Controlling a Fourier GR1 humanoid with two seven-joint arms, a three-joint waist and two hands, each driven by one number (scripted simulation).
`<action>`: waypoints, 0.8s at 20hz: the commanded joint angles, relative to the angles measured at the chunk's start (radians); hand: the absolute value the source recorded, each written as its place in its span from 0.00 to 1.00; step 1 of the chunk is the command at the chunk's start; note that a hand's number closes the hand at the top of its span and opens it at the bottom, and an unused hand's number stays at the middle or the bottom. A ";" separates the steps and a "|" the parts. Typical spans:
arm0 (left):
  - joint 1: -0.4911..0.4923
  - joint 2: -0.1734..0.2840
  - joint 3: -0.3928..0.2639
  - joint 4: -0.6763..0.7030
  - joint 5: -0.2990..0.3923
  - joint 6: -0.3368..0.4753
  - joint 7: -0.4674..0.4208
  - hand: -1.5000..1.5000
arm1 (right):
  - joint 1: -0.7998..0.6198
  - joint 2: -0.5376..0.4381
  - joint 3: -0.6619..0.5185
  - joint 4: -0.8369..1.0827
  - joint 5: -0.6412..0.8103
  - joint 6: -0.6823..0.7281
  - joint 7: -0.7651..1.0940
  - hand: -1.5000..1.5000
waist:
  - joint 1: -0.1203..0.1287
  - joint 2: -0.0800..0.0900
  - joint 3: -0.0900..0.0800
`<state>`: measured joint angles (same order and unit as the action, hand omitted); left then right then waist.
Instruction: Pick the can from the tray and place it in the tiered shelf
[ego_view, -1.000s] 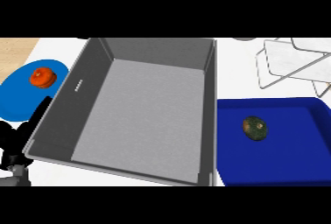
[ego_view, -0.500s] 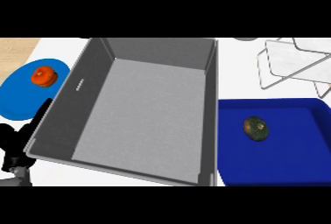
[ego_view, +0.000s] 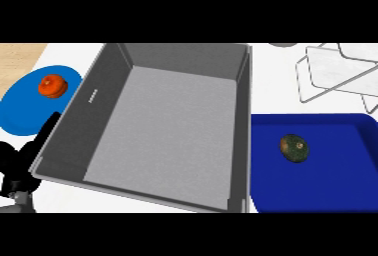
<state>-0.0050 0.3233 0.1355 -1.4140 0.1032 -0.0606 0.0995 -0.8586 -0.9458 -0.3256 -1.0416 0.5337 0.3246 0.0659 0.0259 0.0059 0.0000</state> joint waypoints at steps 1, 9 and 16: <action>-0.001 0.014 0.014 -0.020 0.011 -0.022 0.024 0.50 | -0.113 0.000 0.033 0.198 0.048 -0.040 -0.062 1.00 | 0.006 0.001 0.000; -0.035 -0.008 0.020 0.039 -0.010 -0.012 -0.020 0.50 | -0.168 0.074 0.048 0.456 0.122 -0.204 -0.184 1.00 | 0.006 0.004 0.000; -0.075 0.004 0.027 0.054 -0.006 -0.025 0.012 0.50 | -0.213 0.006 0.051 0.629 0.188 -0.249 -0.205 0.00 | 0.010 0.010 0.001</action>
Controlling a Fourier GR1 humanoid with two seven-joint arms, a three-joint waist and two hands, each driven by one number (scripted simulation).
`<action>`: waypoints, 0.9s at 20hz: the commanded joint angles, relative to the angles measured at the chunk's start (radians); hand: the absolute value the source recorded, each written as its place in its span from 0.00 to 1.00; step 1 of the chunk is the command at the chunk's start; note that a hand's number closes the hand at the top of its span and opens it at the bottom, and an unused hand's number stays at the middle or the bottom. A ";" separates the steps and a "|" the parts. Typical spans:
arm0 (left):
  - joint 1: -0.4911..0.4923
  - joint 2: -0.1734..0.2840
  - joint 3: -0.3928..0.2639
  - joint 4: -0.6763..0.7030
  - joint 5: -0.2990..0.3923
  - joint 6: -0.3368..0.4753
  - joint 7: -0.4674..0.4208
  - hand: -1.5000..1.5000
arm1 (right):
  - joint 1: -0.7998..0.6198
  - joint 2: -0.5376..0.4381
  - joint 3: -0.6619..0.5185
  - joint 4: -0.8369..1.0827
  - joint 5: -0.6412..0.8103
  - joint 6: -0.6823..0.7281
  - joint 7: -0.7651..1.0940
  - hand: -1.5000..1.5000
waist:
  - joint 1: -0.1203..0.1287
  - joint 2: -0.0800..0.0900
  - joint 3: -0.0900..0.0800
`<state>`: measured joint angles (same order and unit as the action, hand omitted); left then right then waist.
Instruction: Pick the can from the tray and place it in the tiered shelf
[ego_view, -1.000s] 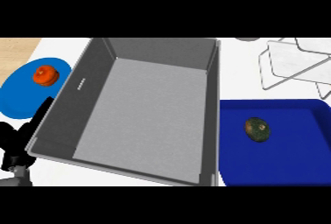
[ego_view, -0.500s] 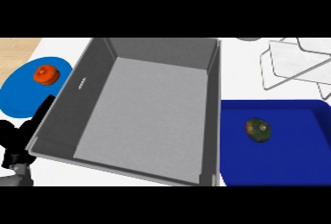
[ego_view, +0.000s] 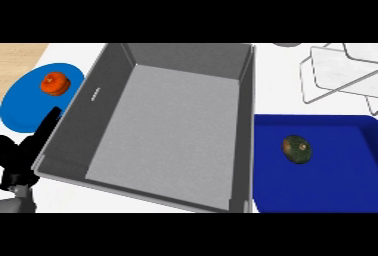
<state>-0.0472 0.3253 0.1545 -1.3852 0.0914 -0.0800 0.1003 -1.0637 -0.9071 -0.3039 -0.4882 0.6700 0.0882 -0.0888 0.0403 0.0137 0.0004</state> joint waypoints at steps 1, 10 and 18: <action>0.037 -0.010 0.002 -0.032 0.009 -0.011 -0.006 0.50 | -0.017 0.010 0.042 0.087 0.063 -0.049 -0.058 0.00 | 0.006 0.000 0.001; -0.037 -0.011 0.010 0.014 0.000 0.001 0.027 0.50 | -0.121 0.014 -0.063 0.202 -0.022 -0.048 -0.127 0.00 | 0.003 0.003 0.001; 0.051 -0.021 0.001 -0.067 -0.009 -0.002 0.015 0.50 | -0.150 -0.109 -0.204 0.282 -0.166 0.153 -0.092 0.00 | 0.000 -0.002 0.002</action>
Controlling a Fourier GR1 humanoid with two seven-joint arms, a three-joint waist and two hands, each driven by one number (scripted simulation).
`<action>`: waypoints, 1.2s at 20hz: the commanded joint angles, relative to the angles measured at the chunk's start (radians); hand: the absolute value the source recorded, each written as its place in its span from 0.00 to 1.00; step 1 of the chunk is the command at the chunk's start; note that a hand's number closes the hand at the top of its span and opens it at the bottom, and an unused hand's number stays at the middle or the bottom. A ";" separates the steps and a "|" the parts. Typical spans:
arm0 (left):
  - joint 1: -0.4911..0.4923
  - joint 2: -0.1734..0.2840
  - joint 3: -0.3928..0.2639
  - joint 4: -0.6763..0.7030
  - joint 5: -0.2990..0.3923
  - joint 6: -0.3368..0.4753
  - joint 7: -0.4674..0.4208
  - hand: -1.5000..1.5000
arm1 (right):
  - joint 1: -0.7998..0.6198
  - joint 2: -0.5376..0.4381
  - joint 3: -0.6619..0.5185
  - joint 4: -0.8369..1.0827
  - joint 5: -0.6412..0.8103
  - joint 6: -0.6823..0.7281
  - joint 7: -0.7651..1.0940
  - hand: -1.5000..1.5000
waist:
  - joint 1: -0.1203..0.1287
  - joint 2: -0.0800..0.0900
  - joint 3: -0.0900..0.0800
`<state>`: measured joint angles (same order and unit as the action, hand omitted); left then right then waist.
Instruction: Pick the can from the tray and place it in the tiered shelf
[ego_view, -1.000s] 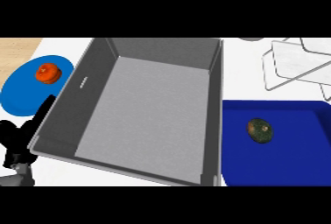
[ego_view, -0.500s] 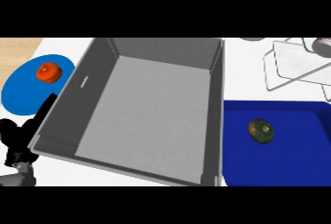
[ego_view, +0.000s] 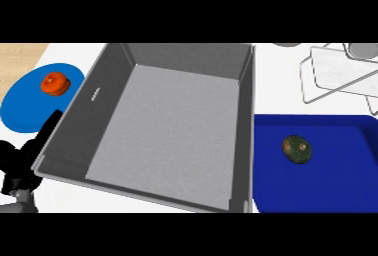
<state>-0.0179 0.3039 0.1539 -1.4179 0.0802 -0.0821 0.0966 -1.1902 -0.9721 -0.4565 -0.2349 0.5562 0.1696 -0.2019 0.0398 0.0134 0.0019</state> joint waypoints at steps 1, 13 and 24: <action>-0.001 0.013 0.018 0.006 -0.002 -0.002 -0.011 0.50 | -0.016 -0.042 -0.064 0.037 -0.068 0.093 0.014 0.00 | -0.005 -0.001 0.000; 0.015 -0.007 0.020 -0.002 0.001 0.007 0.014 0.50 | 0.016 -0.387 -0.213 0.061 -0.208 0.308 0.080 0.00 | -0.027 -0.003 0.001; 0.050 -0.016 0.027 -0.046 0.006 0.013 0.014 0.50 | 0.274 -0.641 -0.250 0.147 -0.225 0.544 -0.064 0.00 | -0.052 -0.007 0.010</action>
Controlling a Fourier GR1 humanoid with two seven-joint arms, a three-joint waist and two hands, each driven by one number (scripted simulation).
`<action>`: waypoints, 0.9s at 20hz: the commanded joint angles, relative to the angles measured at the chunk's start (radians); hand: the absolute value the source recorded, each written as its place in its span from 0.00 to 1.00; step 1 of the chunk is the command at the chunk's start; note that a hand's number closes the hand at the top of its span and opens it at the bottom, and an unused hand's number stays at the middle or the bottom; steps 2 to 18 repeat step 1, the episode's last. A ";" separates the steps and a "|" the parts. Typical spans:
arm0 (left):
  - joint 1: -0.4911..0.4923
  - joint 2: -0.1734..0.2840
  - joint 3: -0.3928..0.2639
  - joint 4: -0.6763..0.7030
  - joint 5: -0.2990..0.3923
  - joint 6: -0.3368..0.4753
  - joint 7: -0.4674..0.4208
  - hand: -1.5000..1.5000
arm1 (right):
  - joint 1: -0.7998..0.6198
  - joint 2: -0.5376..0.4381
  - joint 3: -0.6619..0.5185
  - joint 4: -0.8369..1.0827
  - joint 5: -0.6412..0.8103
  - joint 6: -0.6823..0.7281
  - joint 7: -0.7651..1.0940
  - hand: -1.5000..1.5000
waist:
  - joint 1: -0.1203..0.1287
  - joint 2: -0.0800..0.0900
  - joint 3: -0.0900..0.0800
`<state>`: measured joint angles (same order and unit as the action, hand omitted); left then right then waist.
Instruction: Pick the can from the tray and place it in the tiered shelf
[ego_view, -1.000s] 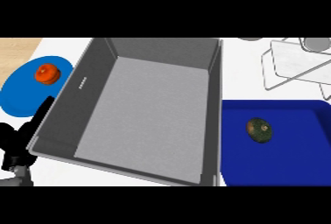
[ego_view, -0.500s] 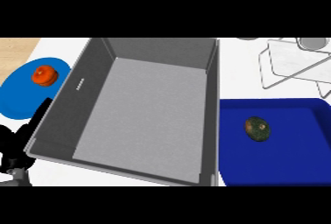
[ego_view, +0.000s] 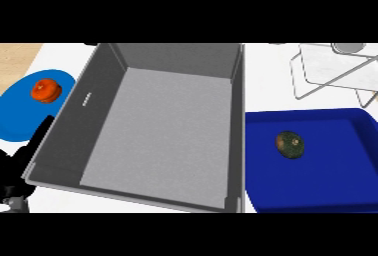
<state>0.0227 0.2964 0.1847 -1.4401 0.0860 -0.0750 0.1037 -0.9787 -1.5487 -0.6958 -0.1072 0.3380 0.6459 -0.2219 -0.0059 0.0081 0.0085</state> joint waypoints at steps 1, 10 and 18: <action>-0.006 -0.005 -0.006 -0.021 -0.006 0.006 0.000 0.50 | 0.049 -0.094 -0.028 0.016 -0.023 0.070 -0.023 0.00 | -0.002 -0.002 0.001; -0.006 -0.005 -0.006 -0.021 -0.006 0.006 0.000 0.50 | 0.049 -0.094 -0.028 0.016 -0.023 0.070 -0.023 0.00 | -0.002 -0.002 0.001; -0.006 -0.005 -0.006 -0.021 -0.006 0.006 0.000 0.50 | 0.049 -0.094 -0.028 0.016 -0.023 0.070 -0.023 0.00 | -0.002 -0.002 0.001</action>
